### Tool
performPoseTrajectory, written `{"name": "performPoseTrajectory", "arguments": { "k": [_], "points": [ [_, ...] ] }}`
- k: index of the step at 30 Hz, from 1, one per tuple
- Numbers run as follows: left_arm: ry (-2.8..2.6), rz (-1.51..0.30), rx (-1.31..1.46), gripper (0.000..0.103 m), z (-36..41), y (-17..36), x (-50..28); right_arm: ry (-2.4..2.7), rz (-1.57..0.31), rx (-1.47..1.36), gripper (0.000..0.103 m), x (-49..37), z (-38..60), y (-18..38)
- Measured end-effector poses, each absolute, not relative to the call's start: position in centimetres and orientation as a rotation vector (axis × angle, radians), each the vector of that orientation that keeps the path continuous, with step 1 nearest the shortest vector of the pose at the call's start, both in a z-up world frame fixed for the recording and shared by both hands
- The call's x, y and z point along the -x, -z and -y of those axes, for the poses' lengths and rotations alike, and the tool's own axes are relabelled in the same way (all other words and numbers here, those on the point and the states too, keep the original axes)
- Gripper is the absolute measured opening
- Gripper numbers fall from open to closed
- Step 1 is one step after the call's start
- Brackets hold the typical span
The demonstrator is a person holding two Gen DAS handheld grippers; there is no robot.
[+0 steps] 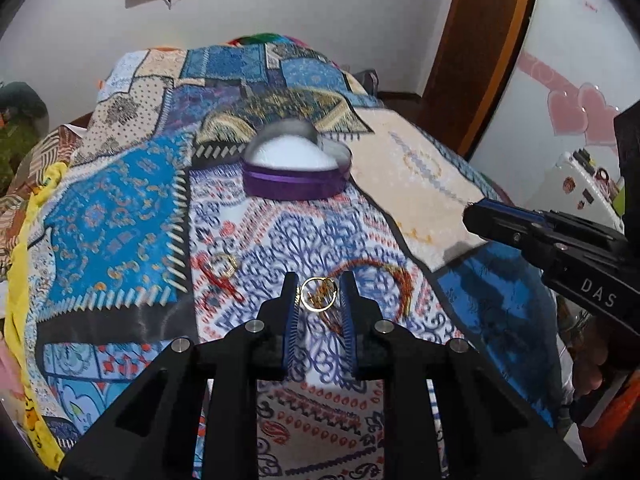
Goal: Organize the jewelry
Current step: 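Carry both held rings over the purple heart-shaped tin with both tools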
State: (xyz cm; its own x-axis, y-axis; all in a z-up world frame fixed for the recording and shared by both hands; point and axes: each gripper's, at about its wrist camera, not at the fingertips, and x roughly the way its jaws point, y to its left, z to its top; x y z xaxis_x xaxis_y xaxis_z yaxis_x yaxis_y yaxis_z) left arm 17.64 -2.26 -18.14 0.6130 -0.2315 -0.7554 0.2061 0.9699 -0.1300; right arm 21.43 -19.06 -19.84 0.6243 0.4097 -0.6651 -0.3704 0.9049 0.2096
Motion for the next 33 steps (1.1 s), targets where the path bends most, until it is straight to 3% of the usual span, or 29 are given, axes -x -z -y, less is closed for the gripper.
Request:
{"name": "performPoseTrajectory", "arguments": {
  "k": [16, 33],
  "points": [
    [0.211, -0.707, 0.021, 0.019, 0.3, 13.5, -21.2, -0.445, -0.638, 0.013, 0.014, -24.0, 17.1, 15.9],
    [0.246, -0.723, 0.015, 0.019, 0.0, 14.9, -26.9, -0.456, -0.607, 0.064, 0.014, -28.2, 15.2, 15.7]
  ]
}}
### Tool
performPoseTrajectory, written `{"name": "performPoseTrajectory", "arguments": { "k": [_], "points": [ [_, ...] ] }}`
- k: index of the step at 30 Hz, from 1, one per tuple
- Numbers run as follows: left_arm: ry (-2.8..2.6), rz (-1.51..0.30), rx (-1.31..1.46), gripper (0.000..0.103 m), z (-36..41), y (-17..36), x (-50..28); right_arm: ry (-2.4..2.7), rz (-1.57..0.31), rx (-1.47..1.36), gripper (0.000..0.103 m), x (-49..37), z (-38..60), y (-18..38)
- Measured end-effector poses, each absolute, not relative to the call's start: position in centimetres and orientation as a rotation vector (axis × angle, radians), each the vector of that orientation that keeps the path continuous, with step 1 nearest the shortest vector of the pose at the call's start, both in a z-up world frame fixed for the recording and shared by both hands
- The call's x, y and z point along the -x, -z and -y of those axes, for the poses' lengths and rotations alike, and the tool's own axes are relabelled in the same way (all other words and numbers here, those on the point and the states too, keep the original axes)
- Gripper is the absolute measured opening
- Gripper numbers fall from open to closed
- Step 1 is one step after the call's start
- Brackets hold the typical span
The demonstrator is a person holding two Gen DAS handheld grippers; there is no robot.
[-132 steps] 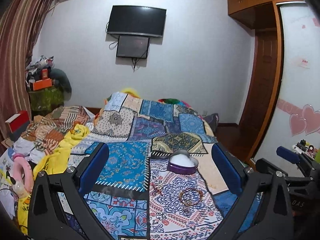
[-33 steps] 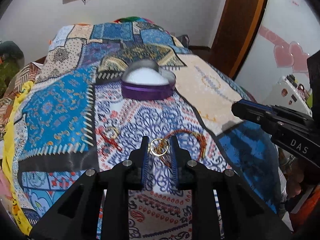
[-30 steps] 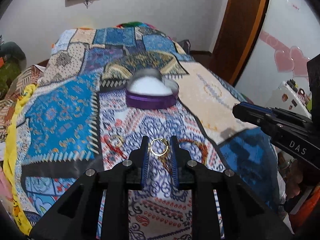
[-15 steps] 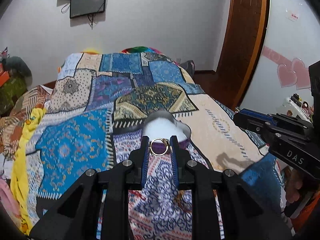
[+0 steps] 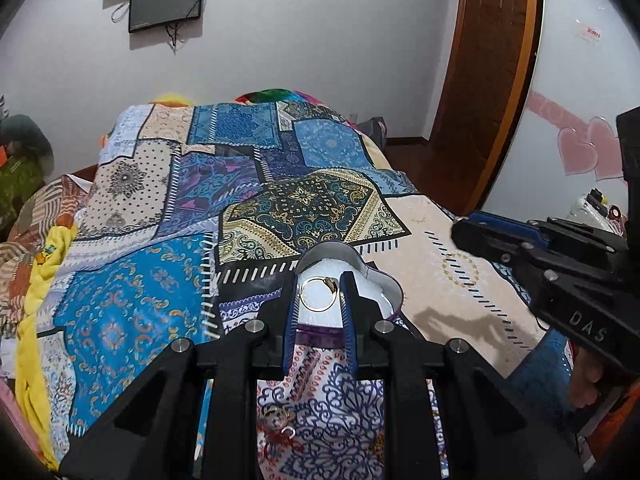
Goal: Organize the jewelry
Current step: 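Carry both held rings over the purple heart-shaped tin with both tools, then lower the rings onto the white foam and open both tools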
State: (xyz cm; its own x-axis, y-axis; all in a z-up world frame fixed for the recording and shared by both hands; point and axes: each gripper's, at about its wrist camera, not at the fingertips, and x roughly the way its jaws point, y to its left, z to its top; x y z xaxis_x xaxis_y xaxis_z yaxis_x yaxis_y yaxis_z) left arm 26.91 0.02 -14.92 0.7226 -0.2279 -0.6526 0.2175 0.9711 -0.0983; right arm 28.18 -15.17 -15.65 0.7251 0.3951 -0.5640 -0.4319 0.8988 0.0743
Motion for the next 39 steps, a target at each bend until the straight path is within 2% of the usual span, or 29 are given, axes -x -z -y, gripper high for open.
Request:
{"name": "performPoseTrajectory", "arguments": {
  "k": [19, 39],
  "points": [
    [0.313, -0.851, 0.034, 0.019, -0.3, 18.9, -31.3, -0.609, -0.816, 0.115, 0.014, -33.2, 13.1, 19.6],
    [0.304, -0.852, 0.026, 0.019, -0.4, 18.6, -30.9, -0.621, -0.840, 0.193, 0.015, -33.0, 12.6, 20.6]
  ]
}}
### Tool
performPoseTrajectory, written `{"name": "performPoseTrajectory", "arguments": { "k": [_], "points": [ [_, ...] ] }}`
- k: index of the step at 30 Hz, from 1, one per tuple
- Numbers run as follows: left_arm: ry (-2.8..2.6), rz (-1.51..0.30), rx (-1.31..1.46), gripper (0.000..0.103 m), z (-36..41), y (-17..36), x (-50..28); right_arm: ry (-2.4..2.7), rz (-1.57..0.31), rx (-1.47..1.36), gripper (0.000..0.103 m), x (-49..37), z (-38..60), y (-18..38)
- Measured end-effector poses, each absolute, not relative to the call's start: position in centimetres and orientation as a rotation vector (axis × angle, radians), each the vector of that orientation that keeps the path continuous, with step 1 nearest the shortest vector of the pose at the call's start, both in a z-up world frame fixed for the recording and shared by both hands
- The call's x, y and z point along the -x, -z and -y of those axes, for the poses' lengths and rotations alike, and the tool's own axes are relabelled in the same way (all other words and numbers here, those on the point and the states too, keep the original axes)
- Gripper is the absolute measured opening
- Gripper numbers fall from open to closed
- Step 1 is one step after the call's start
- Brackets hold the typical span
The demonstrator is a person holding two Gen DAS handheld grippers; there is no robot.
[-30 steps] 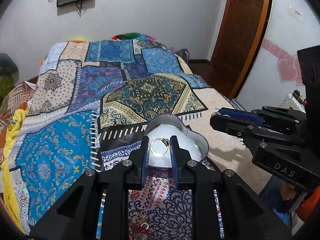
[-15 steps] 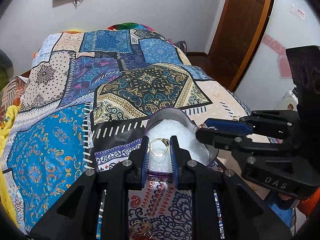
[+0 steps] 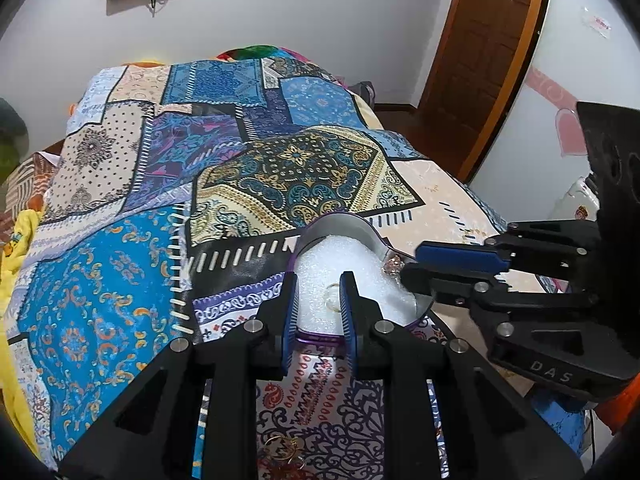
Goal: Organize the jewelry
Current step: 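Lower the rings onto the white foam and open both tools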
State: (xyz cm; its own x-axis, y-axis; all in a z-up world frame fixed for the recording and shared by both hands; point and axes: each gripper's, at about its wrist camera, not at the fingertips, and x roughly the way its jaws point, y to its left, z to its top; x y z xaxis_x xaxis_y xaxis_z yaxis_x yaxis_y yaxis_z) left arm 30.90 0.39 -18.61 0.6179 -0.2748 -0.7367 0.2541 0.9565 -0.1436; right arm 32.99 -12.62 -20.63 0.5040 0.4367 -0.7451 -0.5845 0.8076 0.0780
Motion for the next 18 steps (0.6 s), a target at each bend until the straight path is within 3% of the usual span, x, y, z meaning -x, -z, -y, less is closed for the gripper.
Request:
{"name": "performPoseTrajectory", "arguments": {
  "k": [5, 7, 10, 12, 18],
  "points": [
    [0.278, -0.828, 0.011, 0.020, -0.6, 17.4, -29.8, -0.593, -0.811, 0.194, 0.016, -32.3, 13.2, 19.6],
    [0.263, -0.819, 0.005, 0.028, -0.7, 16.9, -29.2, -0.580, -0.799, 0.195, 0.017, -31.9, 13.3, 19.1],
    [0.242, -0.800, 0.009, 0.037, -1.0, 15.9, -28.1, -0.561, -0.774, 0.196, 0.028, -31.1, 13.5, 18.2],
    [0.231, -0.791, 0.010, 0.038, -1.2, 15.3, -27.3, -0.541, -0.749, 0.200, 0.043, -30.4, 13.7, 17.6],
    [0.191, -0.752, 0.002, 0.049, -1.8, 13.1, -24.4, -0.511, -0.690, 0.201, 0.044, -28.1, 14.1, 15.7]
  ]
}}
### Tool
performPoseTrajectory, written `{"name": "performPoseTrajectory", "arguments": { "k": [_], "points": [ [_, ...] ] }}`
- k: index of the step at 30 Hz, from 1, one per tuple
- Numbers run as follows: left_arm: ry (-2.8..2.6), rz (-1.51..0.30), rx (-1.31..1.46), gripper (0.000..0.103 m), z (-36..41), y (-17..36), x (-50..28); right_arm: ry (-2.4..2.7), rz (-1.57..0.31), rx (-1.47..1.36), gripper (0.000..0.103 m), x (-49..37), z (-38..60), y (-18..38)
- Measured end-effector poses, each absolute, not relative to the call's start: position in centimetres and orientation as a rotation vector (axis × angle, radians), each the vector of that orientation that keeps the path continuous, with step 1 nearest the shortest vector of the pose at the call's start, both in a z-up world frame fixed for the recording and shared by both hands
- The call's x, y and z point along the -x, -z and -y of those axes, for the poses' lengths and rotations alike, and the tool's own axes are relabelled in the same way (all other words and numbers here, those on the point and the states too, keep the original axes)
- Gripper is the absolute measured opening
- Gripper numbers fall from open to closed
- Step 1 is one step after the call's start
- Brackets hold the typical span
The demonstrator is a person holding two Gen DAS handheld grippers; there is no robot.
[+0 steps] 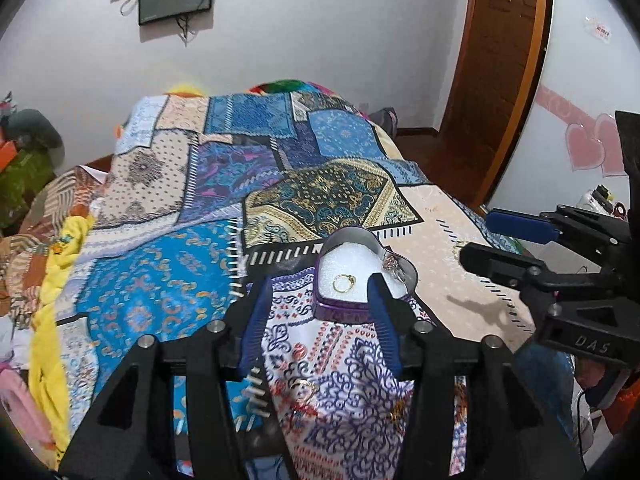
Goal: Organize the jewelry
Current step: 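Lower the rings onto the white foam and open both tools, then reach the right tool to the red-and-gold braided bracelet and grasp it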
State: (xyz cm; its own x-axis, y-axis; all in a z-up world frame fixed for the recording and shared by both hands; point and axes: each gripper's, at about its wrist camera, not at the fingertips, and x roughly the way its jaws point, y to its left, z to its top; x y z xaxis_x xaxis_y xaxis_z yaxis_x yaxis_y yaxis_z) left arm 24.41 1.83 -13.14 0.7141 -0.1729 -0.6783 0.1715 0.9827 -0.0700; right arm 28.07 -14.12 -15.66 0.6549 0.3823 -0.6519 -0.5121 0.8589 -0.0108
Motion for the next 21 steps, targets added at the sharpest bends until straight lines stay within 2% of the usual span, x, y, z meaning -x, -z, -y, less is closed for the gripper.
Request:
{"name": "performPoseTrajectory", "arguments": {
  "k": [12, 21],
  "points": [
    [0.147, -0.729, -0.008, 0.055, -2.5, 11.9, -19.7, -0.470, -0.657, 0.205, 0.044, -23.9, 15.1, 14.5],
    [0.118, -0.769, -0.015, 0.056, -3.5, 13.7, -18.3, -0.437, -0.747, 0.233, 0.044, -22.5, 15.3, 17.8]
  ]
}}
